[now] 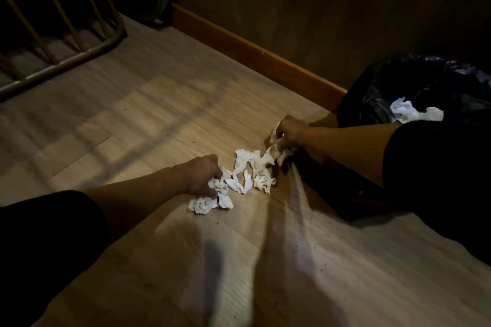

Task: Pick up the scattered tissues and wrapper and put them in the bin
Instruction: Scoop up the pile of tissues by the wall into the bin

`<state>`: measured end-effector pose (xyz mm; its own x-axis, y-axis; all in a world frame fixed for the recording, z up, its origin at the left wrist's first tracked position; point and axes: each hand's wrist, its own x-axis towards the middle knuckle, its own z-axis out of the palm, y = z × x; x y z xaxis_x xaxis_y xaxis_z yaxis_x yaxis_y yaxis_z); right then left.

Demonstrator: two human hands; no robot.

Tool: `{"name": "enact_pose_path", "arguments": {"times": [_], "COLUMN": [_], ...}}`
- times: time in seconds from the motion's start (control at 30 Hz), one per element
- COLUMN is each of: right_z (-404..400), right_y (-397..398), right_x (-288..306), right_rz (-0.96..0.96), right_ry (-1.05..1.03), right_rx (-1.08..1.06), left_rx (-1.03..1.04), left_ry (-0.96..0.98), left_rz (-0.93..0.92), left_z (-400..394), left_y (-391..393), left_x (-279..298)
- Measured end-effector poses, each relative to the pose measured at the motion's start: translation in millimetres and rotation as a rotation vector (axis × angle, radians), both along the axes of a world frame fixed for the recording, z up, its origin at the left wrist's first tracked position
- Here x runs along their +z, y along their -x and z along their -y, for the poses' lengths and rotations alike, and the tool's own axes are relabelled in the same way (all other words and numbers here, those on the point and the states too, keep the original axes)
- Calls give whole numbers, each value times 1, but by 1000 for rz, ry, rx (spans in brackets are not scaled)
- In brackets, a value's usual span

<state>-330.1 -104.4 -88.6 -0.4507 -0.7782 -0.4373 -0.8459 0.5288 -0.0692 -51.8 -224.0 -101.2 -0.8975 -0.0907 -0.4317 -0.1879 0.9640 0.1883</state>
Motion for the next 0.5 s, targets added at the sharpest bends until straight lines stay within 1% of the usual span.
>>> {"name": "enact_pose_path", "arguments": {"times": [0.07,0.17,0.23,0.3,0.4,0.5], "right_z": [-2,-6,-8,-11,-12,-13], "right_y": [13,26,26,24,23,20], "right_x": [3,-3,-9,-16,-25,-19], "right_rz": [-15,-34,-22,-18,-39,-58], "right_ry": [35,-20,-94,-123,-78,-39], "right_rx": [-77,-140,-114,-108,-94,-39], "left_rx": [-32,-109,-147,-159,-138,-98], "left_ry": [2,7,16,-6,-53,-72], "left_rz": [-52,-88,-80,-76,-79,-104], "left_z": [3,2,-1,-2,-1,-1], "left_y": [2,5,5,4,4,7], "left_x": [3,6,3,-4,-15,-16]}}
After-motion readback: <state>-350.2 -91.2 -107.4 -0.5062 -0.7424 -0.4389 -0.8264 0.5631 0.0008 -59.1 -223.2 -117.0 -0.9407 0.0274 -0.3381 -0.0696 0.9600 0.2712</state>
